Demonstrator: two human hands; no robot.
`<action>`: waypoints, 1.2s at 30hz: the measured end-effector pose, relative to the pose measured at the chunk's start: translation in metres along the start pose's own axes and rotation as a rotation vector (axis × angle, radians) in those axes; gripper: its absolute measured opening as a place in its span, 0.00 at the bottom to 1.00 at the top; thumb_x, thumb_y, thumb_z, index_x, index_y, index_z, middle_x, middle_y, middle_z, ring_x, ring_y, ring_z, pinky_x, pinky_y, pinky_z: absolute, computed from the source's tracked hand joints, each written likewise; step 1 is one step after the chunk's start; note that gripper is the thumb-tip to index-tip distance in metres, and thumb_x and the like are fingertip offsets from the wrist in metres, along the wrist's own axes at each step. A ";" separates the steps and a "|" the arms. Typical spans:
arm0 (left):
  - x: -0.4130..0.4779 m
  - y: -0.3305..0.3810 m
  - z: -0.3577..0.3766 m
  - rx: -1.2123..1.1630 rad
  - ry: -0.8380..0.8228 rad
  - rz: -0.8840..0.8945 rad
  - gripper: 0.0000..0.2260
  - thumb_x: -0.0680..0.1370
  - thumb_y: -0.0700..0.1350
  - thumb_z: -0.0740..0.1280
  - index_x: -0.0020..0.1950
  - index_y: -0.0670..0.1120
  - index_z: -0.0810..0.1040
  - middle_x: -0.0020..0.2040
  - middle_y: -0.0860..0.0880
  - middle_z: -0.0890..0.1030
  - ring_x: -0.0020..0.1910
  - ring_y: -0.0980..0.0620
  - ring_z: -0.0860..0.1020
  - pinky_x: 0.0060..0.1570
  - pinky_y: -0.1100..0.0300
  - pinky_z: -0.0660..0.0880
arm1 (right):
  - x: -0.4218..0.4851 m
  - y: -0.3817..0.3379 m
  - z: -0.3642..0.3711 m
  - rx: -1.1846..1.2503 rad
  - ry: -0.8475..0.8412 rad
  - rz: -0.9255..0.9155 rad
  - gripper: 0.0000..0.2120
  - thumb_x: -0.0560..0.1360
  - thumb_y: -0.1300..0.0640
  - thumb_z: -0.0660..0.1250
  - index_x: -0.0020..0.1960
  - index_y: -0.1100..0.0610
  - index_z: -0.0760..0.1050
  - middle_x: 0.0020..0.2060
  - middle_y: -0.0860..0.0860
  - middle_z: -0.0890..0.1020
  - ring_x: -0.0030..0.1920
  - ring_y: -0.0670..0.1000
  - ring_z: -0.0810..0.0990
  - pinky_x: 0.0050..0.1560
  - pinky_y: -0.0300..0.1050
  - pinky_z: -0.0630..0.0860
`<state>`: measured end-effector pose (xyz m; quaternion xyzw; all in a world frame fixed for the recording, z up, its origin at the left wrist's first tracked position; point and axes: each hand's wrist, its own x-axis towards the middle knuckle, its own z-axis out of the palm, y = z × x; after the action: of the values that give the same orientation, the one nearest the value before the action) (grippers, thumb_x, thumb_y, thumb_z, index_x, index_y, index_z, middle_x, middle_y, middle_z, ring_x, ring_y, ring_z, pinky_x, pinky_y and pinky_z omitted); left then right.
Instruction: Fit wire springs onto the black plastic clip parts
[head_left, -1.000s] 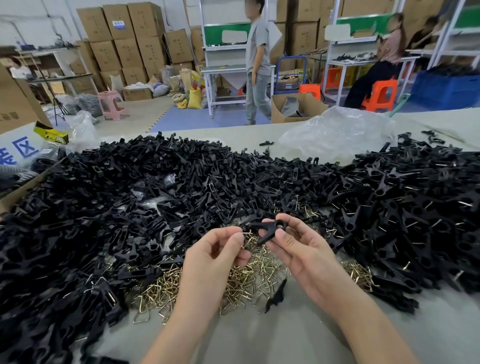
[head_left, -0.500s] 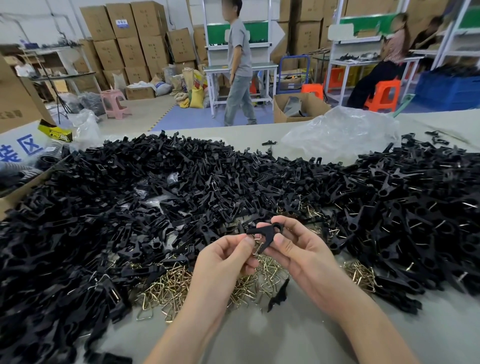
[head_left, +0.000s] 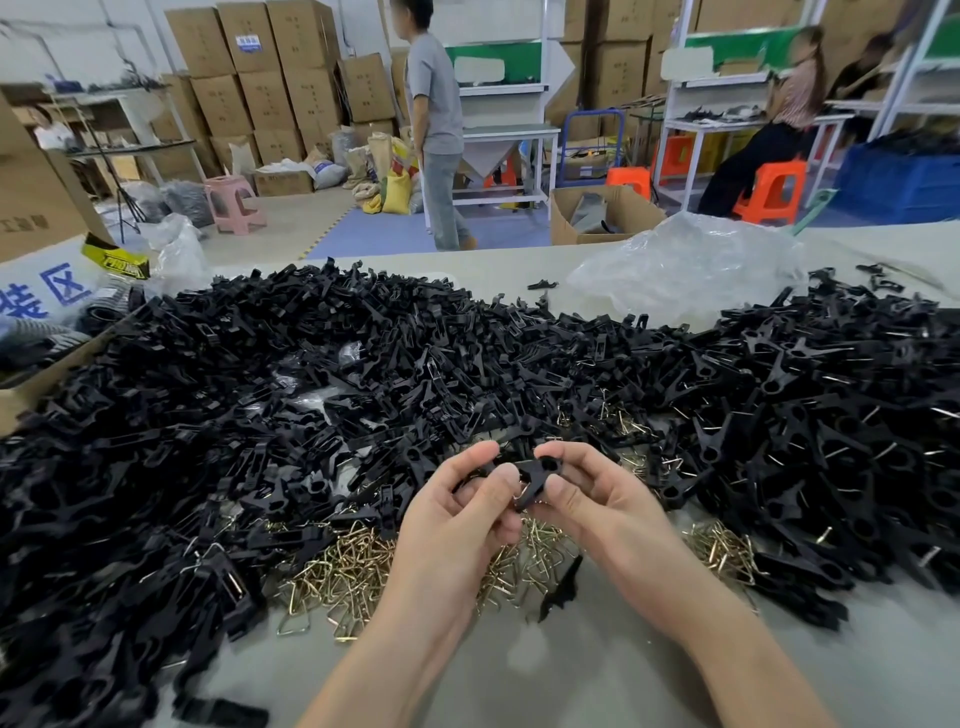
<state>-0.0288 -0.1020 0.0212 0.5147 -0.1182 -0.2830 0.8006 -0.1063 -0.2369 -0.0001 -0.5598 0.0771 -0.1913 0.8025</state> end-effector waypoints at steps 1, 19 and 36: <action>0.000 0.000 0.001 -0.028 -0.025 -0.009 0.18 0.69 0.41 0.73 0.59 0.42 0.81 0.38 0.44 0.80 0.28 0.54 0.76 0.32 0.64 0.78 | -0.001 0.000 0.001 0.013 -0.007 0.000 0.12 0.74 0.58 0.70 0.57 0.53 0.82 0.54 0.57 0.86 0.57 0.56 0.84 0.59 0.47 0.80; -0.005 -0.010 -0.002 0.248 -0.295 0.042 0.18 0.74 0.59 0.66 0.54 0.48 0.83 0.31 0.48 0.75 0.25 0.52 0.71 0.31 0.56 0.71 | -0.015 -0.003 0.021 -0.276 -0.130 0.000 0.13 0.73 0.60 0.70 0.54 0.66 0.85 0.60 0.53 0.80 0.30 0.49 0.80 0.31 0.40 0.78; -0.002 -0.011 -0.005 0.421 -0.127 0.060 0.18 0.74 0.59 0.60 0.53 0.51 0.83 0.24 0.54 0.68 0.20 0.51 0.67 0.22 0.62 0.61 | -0.011 -0.002 0.016 -0.396 -0.048 -0.084 0.14 0.81 0.68 0.64 0.59 0.52 0.81 0.55 0.48 0.86 0.56 0.48 0.84 0.57 0.38 0.77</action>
<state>-0.0312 -0.1001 0.0095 0.6479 -0.2402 -0.2599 0.6746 -0.1118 -0.2192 0.0068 -0.7138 0.0706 -0.1921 0.6698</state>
